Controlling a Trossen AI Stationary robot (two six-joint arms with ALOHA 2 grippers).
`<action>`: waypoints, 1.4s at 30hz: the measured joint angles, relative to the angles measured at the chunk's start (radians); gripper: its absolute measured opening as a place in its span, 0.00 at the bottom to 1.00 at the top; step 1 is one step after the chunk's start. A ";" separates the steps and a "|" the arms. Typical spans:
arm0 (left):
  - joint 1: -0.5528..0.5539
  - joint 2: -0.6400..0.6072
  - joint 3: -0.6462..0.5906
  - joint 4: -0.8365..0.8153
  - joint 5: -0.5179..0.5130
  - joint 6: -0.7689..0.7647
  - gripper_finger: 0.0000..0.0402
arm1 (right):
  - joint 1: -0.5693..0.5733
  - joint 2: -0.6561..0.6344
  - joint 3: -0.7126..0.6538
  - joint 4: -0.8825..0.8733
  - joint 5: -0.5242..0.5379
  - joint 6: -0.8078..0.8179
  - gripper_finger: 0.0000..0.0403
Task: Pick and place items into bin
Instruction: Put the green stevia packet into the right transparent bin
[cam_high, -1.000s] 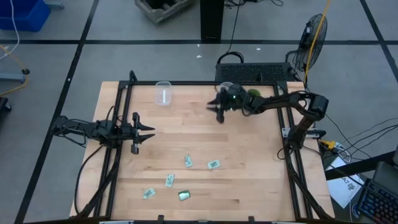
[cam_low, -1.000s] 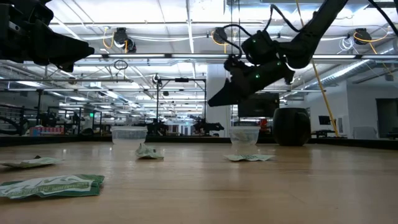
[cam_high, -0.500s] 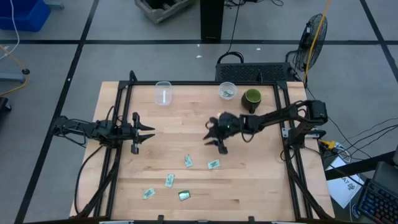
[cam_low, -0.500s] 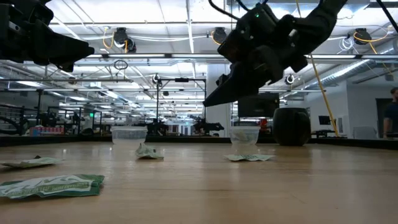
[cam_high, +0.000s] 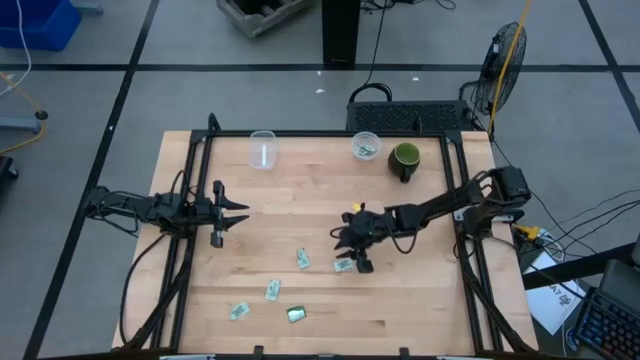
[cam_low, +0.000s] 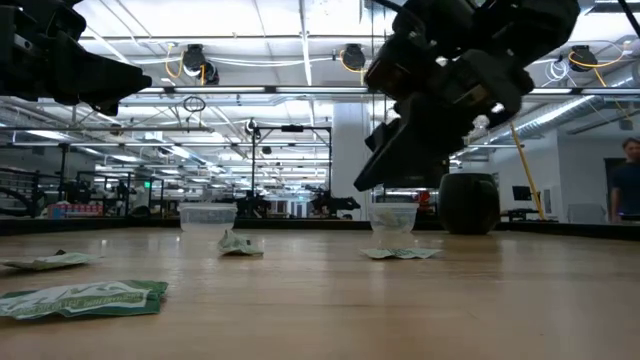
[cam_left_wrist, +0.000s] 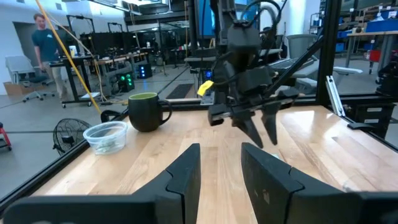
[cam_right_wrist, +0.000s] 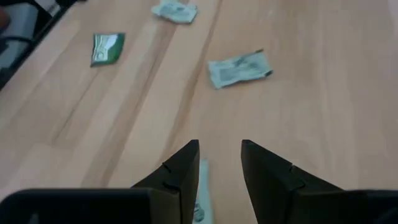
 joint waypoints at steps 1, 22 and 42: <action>0.000 0.000 0.000 0.000 0.000 0.000 0.30 | 0.009 0.000 -0.006 0.000 0.007 0.002 0.29; 0.000 0.000 0.000 0.000 0.000 0.000 0.30 | 0.145 0.000 -0.120 0.068 0.263 -0.022 0.52; 0.000 0.000 0.000 0.000 0.000 0.000 0.30 | 0.151 0.076 -0.119 0.100 0.259 0.044 0.50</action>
